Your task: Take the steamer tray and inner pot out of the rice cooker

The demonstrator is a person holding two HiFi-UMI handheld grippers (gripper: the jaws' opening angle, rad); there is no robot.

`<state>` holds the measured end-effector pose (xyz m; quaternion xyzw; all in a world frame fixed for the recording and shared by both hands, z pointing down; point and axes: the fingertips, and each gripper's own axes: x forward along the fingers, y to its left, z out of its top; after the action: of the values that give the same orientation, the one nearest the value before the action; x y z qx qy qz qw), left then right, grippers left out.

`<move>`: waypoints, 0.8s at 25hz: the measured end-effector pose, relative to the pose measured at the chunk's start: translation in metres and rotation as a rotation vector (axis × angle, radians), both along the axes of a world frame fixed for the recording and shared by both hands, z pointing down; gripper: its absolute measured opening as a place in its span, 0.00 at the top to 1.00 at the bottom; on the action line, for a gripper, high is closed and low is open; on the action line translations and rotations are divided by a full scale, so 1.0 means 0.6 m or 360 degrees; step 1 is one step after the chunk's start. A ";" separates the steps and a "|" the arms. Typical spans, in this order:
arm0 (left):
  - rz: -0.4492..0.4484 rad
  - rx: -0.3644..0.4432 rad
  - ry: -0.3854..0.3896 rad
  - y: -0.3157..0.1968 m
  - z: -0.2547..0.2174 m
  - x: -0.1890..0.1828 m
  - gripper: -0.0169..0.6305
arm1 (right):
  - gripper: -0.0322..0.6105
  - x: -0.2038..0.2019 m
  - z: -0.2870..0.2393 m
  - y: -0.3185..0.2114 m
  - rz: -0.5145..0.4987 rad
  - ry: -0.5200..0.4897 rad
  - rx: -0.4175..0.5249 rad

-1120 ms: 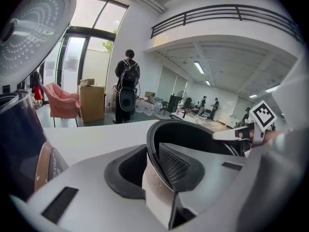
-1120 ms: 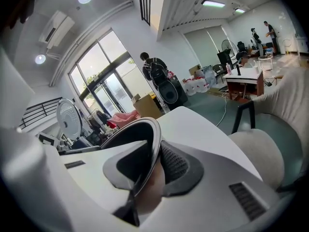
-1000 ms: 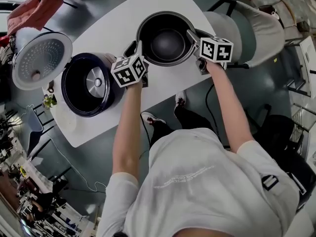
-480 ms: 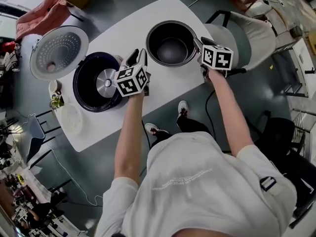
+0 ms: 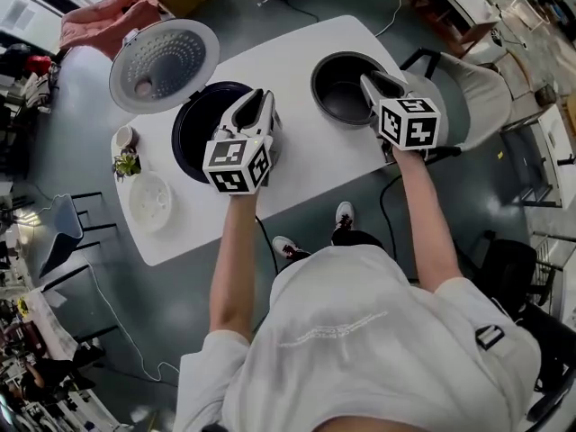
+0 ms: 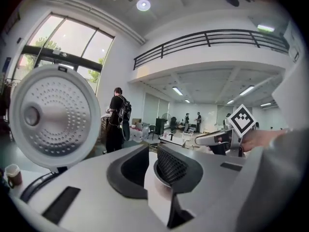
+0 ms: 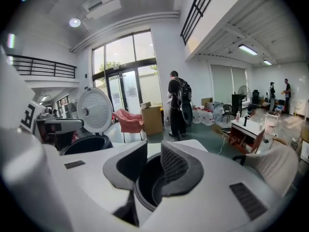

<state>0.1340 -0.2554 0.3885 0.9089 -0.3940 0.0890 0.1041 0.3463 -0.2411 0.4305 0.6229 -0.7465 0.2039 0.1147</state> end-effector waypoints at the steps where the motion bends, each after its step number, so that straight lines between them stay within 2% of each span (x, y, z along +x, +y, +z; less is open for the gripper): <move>1: -0.0008 0.0022 -0.0008 0.002 -0.013 -0.018 0.88 | 0.79 -0.020 -0.016 -0.002 -0.0038 0.0016 0.0028; 4: -0.0036 0.0088 -0.0033 0.013 -0.050 -0.072 0.92 | 0.83 -0.078 -0.060 -0.004 -0.0146 0.0051 0.0126; 8: -0.0145 0.0195 -0.0083 0.025 -0.090 -0.151 0.95 | 0.87 -0.156 -0.111 -0.006 -0.0295 0.0043 0.0262; 15: -0.0303 0.0296 -0.0139 0.050 -0.130 -0.258 0.95 | 0.89 -0.280 -0.156 0.009 -0.0592 0.0161 0.0368; 20: -0.0391 0.0360 -0.0168 0.068 -0.151 -0.309 0.95 | 0.90 -0.325 -0.183 0.013 -0.0678 0.0181 0.0434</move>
<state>-0.0511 -0.2147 0.2979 0.8539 -0.5144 0.0782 -0.0096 0.1516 -0.2331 0.3209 0.4719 -0.8737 0.0374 0.1119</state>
